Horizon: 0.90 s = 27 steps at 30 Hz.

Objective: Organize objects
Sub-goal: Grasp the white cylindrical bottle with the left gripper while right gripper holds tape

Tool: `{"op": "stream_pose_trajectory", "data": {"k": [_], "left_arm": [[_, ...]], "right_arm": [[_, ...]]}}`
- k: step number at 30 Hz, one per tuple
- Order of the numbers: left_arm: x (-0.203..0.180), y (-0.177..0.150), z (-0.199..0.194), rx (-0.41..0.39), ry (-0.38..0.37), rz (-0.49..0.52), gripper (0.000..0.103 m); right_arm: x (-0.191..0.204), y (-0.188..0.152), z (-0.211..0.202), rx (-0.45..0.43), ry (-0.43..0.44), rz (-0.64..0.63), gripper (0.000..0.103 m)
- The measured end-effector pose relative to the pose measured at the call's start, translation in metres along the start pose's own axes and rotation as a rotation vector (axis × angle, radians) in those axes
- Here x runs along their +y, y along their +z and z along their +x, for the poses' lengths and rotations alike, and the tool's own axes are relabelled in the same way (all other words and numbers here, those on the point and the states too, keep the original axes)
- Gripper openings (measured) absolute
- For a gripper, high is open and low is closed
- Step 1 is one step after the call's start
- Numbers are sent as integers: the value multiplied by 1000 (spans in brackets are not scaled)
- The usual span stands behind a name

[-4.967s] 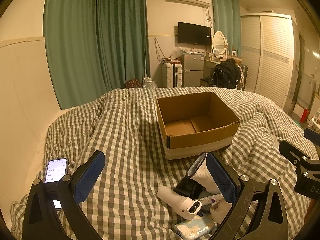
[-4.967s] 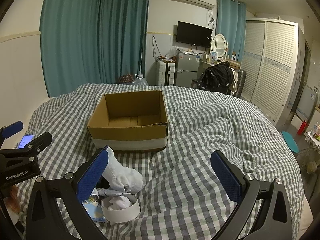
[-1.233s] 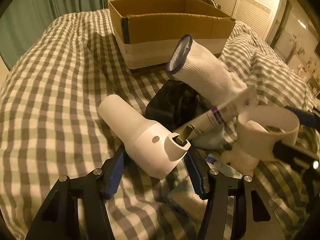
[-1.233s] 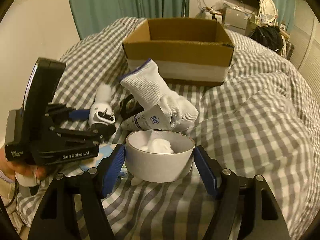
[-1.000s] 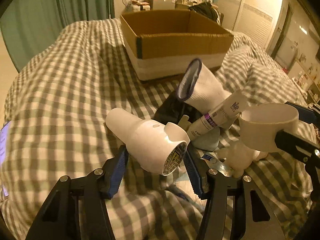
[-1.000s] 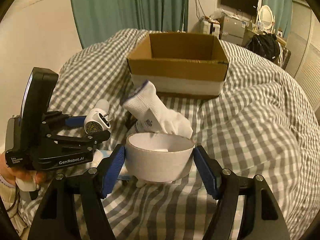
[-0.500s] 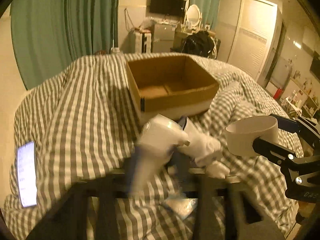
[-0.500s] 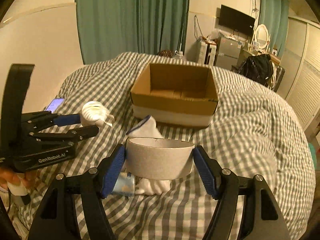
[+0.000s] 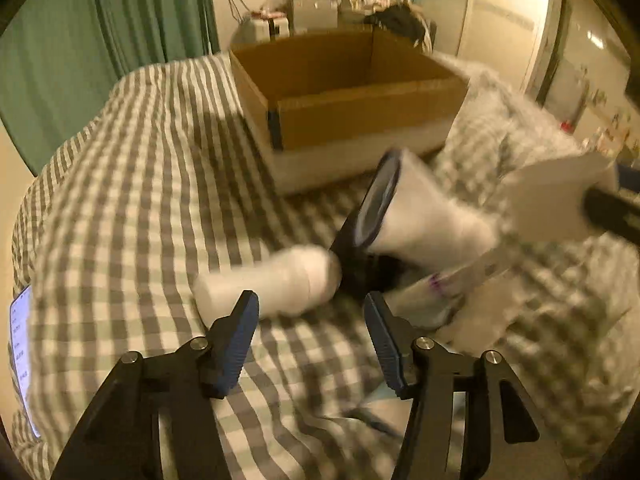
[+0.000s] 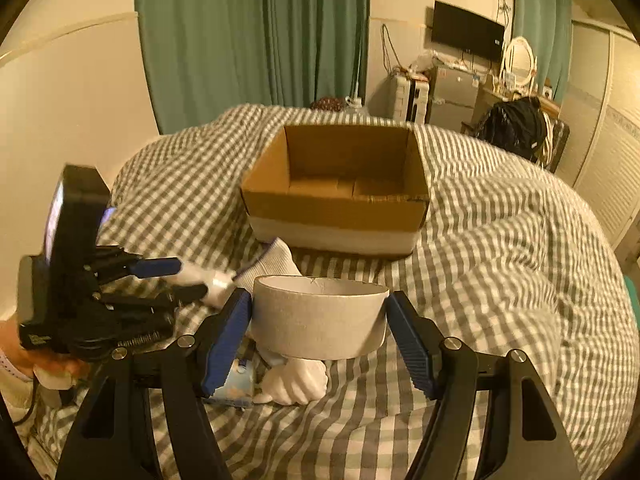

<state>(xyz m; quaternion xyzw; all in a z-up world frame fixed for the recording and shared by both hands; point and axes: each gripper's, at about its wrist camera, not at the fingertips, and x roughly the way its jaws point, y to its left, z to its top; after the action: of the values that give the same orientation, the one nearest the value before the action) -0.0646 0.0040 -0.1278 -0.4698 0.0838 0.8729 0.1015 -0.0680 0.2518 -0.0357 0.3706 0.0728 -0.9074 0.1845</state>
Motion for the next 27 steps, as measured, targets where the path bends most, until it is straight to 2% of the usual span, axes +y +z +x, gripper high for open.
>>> {"op": "stream_pose_trajectory", "data": {"k": [3,6,7,10,11,12,14,16,18,21,24,27], "left_arm": [[-3,-2,22,58,55,87,60],[-1,4,39,137,27,90,60],[-1,8,41,142,42,94,60],[-6,13,31,107,80,148,60],[-10,15,25,88,77,173,64],[-13,16,18,71,65,202,69],[-18,19,7,21,82,280,93],[-17,25,2,-18,127,347,94],[-13,33,11,-15,148,416,94],[-4,40,41,66,126,481,95],[-1,37,66,185,8,514,95],[-6,33,74,248,-52,579,95]], "right_arm": [[-8,-6,14,34,4,11,70],[-16,-8,23,51,8,24,70],[-19,-9,27,55,12,29,70],[-25,-12,34,66,18,40,70],[-27,-12,36,68,21,44,70],[-28,-14,37,71,26,49,70],[-31,-15,39,75,33,57,70],[-34,-16,41,79,40,63,70],[-37,-16,42,80,47,71,70],[-39,-16,44,78,56,81,70],[-40,-15,45,79,61,85,70],[-43,-15,48,86,67,97,70]]}}
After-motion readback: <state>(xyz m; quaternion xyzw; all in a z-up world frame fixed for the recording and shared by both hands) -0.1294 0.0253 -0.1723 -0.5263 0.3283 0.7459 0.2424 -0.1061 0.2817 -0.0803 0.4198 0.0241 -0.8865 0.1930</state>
